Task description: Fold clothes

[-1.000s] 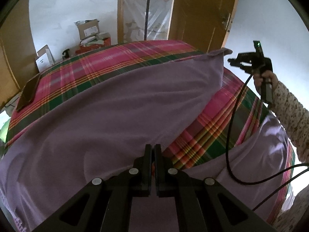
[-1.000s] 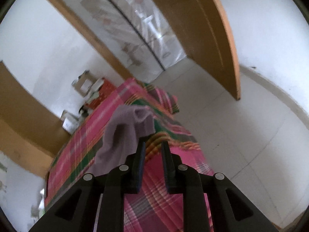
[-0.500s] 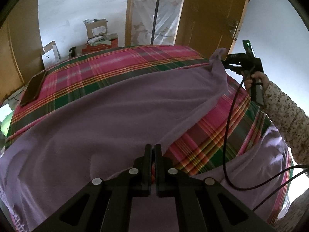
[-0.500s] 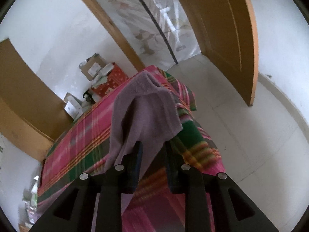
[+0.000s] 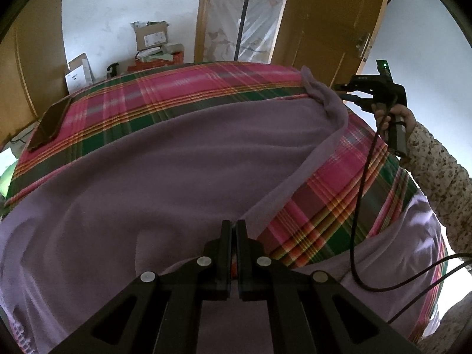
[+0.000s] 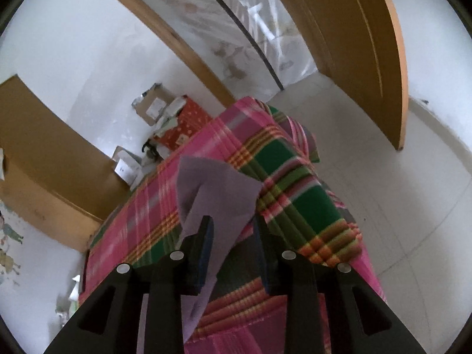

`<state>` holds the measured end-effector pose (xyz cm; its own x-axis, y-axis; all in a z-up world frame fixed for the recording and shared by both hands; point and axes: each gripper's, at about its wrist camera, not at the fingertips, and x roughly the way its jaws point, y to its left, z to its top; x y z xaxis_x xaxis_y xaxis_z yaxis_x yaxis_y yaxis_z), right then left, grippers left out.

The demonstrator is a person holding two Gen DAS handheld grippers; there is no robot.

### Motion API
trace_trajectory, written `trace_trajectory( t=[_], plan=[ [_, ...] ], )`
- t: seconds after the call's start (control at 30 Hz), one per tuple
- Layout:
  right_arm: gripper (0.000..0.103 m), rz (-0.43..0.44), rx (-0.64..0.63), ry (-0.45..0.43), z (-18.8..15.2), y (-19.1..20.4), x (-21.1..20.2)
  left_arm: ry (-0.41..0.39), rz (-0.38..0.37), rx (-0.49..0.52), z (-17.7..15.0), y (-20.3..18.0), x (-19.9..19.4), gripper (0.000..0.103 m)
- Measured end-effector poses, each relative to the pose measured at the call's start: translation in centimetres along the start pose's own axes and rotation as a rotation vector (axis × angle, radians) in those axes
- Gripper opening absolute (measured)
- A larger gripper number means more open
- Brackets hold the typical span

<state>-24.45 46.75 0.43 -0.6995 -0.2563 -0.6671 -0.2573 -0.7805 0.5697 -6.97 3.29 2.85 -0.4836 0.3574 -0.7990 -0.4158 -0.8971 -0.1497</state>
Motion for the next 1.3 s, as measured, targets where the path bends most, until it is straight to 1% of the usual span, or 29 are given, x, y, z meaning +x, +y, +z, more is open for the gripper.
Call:
trace_trajectory(
  t=[0.17,0.4,0.6,0.67,0.7,0.73,0.77,0.8,0.93,1.07,1.23,1.3],
  plan=[
    [0.029,0.021,0.047,0.002,0.0,-0.6,0.2,0.009,-0.004,-0.005,-0.1,0.2,0.0,0.002],
    [0.030,-0.041,0.014,-0.022,0.7,-0.2,1.5,0.029,-0.006,-0.001,-0.2,0.1,0.7,0.002],
    [0.030,-0.088,-0.039,-0.031,0.8,1.2,2.5,0.038,-0.007,-0.004,-0.3,0.2,1.1,0.002],
    [0.024,-0.124,-0.063,-0.040,0.6,1.5,2.7,0.041,-0.007,-0.006,-0.3,0.2,1.2,0.002],
    [0.015,-0.142,-0.074,-0.043,0.5,1.6,2.8,0.041,-0.008,-0.007,-0.3,0.2,1.2,0.002],
    [0.010,-0.151,-0.074,-0.044,0.5,1.5,2.9,0.042,-0.009,-0.008,-0.3,0.2,1.2,0.002],
    [0.008,-0.148,-0.061,-0.042,0.6,1.2,2.9,0.042,-0.009,-0.008,-0.3,0.2,1.2,0.002],
    [0.004,-0.147,-0.051,-0.041,0.6,0.9,2.9,0.041,-0.009,-0.009,-0.4,0.2,1.2,0.002],
    [0.002,-0.160,-0.061,-0.059,0.6,0.8,2.1,0.041,-0.007,-0.010,-0.3,0.1,1.2,0.002],
    [0.002,-0.130,-0.048,-0.092,0.8,0.6,0.6,0.037,-0.005,-0.010,-0.3,0.1,1.1,0.002],
    [0.002,-0.106,-0.011,-0.132,0.7,-0.5,-2.2,0.036,-0.008,-0.012,-0.3,0.1,1.3,0.002],
    [0.002,-0.110,0.003,-0.156,0.5,-1.1,-3.6,0.035,-0.007,-0.005,-0.3,0.0,1.2,0.002]
  ],
)
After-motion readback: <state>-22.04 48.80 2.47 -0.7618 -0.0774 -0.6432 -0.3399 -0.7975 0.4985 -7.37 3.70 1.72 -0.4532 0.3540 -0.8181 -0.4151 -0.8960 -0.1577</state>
